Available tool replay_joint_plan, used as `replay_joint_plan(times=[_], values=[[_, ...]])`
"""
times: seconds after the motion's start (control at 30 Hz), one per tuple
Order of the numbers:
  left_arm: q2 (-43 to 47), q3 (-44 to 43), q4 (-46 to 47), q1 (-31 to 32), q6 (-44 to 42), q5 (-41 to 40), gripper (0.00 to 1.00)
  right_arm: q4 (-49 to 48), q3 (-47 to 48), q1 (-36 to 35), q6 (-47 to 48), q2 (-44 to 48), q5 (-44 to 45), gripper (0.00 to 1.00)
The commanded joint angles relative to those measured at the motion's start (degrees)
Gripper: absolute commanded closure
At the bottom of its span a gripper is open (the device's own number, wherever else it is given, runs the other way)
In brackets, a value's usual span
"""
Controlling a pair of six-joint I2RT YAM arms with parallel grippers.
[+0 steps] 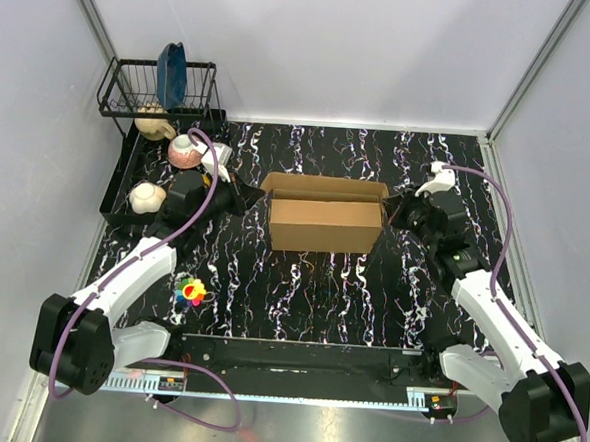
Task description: Fold the paper box
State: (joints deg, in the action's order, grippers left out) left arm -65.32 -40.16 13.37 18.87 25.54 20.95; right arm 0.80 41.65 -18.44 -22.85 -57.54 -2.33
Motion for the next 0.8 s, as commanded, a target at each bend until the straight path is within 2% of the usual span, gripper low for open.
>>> replay_joint_plan(times=[0.0, 0.53, 0.77], values=[[1.69, -1.15, 1.93, 0.37, 1.35, -0.91, 0.92, 5.79, -3.68, -1.69, -0.35, 0.41, -0.22, 1.00], [1.69, -0.79, 2.98, 0.73, 3.55, -2.58, 0.92, 2.19, -10.09, -3.36, -1.49, -0.20, 1.98, 1.00], [1.25, -0.71, 3.42, 0.73, 4.17, -4.07, 0.89, 0.96, -11.33, -3.80, -1.14, -0.91, 3.73, 1.00]])
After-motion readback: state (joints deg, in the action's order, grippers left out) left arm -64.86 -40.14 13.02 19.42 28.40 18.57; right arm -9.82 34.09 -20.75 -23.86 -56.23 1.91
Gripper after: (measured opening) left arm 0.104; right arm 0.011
